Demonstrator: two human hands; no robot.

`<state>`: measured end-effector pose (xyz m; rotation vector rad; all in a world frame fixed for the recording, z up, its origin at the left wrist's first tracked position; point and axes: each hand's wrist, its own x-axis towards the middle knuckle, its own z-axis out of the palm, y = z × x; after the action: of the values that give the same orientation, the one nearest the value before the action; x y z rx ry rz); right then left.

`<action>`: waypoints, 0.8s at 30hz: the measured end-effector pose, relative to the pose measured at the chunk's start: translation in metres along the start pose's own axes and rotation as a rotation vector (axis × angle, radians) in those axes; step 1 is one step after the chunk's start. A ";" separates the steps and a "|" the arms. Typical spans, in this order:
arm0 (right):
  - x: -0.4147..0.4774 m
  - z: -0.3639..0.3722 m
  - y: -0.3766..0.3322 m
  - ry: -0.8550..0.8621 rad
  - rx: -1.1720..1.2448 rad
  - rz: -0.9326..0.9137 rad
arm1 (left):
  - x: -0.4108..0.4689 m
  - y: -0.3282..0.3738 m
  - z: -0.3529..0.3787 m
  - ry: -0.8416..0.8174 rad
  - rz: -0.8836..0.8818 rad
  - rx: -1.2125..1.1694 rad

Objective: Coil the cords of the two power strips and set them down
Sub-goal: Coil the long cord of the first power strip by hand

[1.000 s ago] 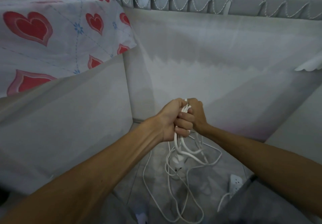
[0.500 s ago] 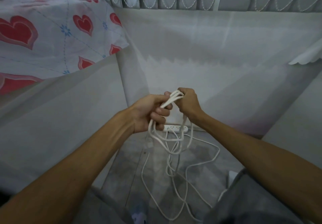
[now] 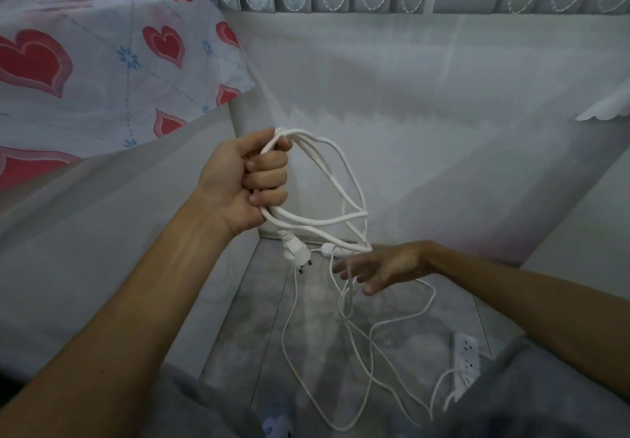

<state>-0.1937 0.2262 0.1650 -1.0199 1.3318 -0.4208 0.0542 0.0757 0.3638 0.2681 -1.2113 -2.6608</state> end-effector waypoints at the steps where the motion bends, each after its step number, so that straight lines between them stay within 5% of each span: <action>1: 0.007 0.009 0.002 0.045 -0.043 0.019 | -0.003 0.002 0.002 -0.052 0.018 -0.007; 4: 0.025 0.027 0.016 0.184 -0.240 0.046 | -0.010 0.009 0.005 -0.225 0.070 -0.059; 8: 0.028 0.036 0.035 0.160 -0.309 0.116 | -0.016 0.025 -0.001 -0.468 0.104 -0.313; 14: 0.033 0.034 0.032 0.364 -0.157 0.007 | -0.017 0.034 -0.021 -0.457 0.243 -0.400; 20: 0.029 0.028 0.018 0.534 0.076 -0.065 | -0.007 0.021 -0.020 0.051 0.424 0.015; 24: 0.028 0.029 0.003 0.652 0.320 -0.163 | 0.000 0.015 -0.026 0.238 0.402 0.037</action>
<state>-0.1608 0.2168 0.1437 -0.7450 1.6835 -1.1223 0.0624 0.0472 0.3578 0.3015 -1.1048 -2.1967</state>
